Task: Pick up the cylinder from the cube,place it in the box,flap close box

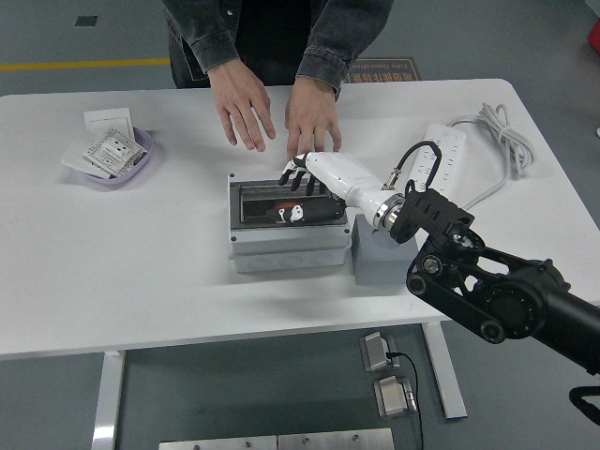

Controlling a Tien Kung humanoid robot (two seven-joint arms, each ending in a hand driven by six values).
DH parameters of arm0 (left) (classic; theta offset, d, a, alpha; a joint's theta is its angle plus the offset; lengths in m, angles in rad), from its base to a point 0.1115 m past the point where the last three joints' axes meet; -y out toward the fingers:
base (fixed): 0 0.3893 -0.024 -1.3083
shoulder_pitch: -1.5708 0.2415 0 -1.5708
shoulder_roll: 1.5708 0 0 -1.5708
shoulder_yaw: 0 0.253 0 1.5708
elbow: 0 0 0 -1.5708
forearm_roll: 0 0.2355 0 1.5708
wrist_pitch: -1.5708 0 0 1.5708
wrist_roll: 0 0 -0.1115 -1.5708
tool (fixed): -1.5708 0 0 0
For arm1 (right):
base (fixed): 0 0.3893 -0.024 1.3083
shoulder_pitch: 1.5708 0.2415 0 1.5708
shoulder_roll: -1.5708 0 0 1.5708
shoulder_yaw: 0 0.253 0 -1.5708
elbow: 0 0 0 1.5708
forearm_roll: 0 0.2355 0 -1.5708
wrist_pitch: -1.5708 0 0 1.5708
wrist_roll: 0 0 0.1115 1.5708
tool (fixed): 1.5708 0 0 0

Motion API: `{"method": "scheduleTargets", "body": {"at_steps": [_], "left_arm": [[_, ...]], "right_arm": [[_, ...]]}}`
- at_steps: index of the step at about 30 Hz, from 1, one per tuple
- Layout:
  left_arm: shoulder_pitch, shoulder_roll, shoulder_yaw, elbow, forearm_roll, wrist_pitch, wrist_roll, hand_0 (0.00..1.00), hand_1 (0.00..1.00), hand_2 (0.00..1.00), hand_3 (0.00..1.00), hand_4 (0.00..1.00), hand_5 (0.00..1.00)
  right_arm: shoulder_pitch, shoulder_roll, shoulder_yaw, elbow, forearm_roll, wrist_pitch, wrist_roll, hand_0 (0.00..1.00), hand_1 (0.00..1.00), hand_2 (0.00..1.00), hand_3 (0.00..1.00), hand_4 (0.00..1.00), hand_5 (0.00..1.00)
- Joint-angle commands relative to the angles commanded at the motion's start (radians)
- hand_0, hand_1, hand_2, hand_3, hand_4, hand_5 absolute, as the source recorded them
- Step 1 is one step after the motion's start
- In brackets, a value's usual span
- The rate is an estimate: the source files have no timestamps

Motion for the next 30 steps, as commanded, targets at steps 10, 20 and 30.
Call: {"method": "scheduleTargets", "body": {"at_steps": [10,20,30], "left_arm": [[0.008,0.002,-0.021,0.000,0.015,-0.002,0.006,0.641,0.693,0.666,0.672,0.776,0.510],[0.018,0.000,-0.049,0.000,0.027,0.000,0.010,0.641,0.693,0.666,0.673,0.776,0.509],[0.015,0.003,-0.051,0.000,0.026,0.001,0.010,0.641,0.693,0.667,0.673,0.776,0.509]], "right_arm": [[-0.167,-0.031,0.227,0.136,-0.080,0.021,-0.007,0.342,0.419,0.555,0.627,0.933,0.619],[-0.366,0.009,0.551,0.185,0.029,-0.042,0.104,0.345,0.414,0.558,0.628,0.931,0.611],[-0.455,0.035,0.790,0.044,0.366,-0.051,0.269,0.342,0.408,0.545,0.622,0.936,0.626]]}}
